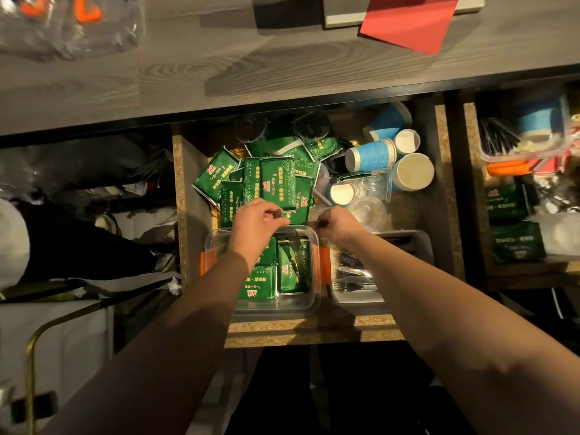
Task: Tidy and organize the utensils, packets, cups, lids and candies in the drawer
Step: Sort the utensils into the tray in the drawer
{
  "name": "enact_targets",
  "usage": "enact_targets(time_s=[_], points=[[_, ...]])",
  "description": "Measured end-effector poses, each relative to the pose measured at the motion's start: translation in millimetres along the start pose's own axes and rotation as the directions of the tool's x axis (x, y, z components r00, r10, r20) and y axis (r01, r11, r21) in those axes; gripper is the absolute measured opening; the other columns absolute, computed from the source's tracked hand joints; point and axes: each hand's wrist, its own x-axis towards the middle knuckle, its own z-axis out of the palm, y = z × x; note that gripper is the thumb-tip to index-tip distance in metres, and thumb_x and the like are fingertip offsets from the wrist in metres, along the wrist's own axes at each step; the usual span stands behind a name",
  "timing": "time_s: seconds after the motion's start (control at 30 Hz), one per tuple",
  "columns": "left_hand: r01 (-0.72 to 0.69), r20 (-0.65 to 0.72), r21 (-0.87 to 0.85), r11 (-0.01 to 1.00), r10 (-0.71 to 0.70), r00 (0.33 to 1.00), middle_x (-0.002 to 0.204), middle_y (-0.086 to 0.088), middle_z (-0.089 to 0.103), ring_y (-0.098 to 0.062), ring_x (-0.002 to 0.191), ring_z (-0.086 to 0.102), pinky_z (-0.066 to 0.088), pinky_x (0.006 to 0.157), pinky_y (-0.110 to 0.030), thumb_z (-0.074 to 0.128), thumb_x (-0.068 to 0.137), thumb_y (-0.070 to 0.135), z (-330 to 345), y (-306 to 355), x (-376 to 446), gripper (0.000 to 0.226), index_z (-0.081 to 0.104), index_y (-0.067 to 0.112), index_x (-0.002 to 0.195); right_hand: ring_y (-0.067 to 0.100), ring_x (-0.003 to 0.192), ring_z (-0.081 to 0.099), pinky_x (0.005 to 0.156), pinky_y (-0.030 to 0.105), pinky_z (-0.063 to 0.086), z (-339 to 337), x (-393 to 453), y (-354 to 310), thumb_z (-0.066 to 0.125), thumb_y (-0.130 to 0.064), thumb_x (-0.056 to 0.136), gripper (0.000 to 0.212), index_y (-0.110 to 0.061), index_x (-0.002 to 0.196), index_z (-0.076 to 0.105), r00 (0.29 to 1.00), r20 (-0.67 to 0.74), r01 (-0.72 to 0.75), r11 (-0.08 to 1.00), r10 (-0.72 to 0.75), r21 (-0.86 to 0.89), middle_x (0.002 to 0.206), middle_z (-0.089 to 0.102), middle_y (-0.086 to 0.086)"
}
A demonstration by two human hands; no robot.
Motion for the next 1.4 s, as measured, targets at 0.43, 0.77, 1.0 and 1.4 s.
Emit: enact_targets(time_s=[0.43, 0.77, 1.0, 1.4], points=[[-0.02, -0.072, -0.047, 0.999, 0.017, 0.997, 0.097, 0.002, 0.067, -0.002, 0.081, 0.058, 0.051, 0.08, -0.008, 0.075, 0.088, 0.015, -16, 1, 0, 0.015, 0.077, 0.008, 0.101, 0.018, 0.073, 0.065, 0.07, 0.027, 0.057, -28, -15, 3, 0.061, -0.025, 0.096, 0.013, -0.013, 0.094, 0.066, 0.995, 0.087, 0.028, 0.984, -0.044, 0.175, 0.088, 0.067, 0.004], [0.003, -0.098, -0.292, 0.956, -0.033, 0.995, 0.094, 0.004, 0.069, -0.008, 0.087, 0.063, 0.055, 0.082, -0.028, 0.062, 0.098, 0.019, -39, 25, -5, 0.009, 0.068, 0.015, 0.104, 0.004, 0.059, 0.061, 0.057, 0.016, 0.046, -77, -45, -16, 0.066, -0.002, 0.09, 0.015, 0.0, 0.103, 0.073, 0.979, -0.136, 0.2, 0.793, -0.149, 0.575, 0.078, 0.071, 0.009], [-0.082, -0.233, -0.572, 0.817, -0.066, 0.97, 0.083, 0.004, 0.07, 0.0, 0.075, 0.061, 0.05, 0.067, -0.014, 0.063, 0.098, 0.02, -74, 77, -19, 0.009, 0.072, 0.023, 0.097, 0.01, 0.059, 0.055, 0.057, 0.02, 0.044, -113, -85, -60, 0.07, 0.0, 0.084, 0.013, 0.004, 0.097, 0.07, 0.95, -0.27, 0.311, 0.57, -0.157, 0.761, 0.074, 0.066, 0.013], [0.137, 0.025, -0.741, 0.658, -0.177, 0.984, 0.07, -0.003, 0.067, -0.015, 0.058, 0.062, 0.053, 0.053, -0.024, 0.043, 0.107, 0.025, -113, 89, -59, 0.023, 0.063, 0.015, 0.104, 0.015, 0.061, 0.048, 0.059, 0.026, 0.041, -167, -140, -112, 0.067, -0.009, 0.08, 0.007, -0.011, 0.077, 0.072, 0.907, -0.109, 0.387, 0.704, -0.407, 0.596, 0.068, 0.059, 0.007]])
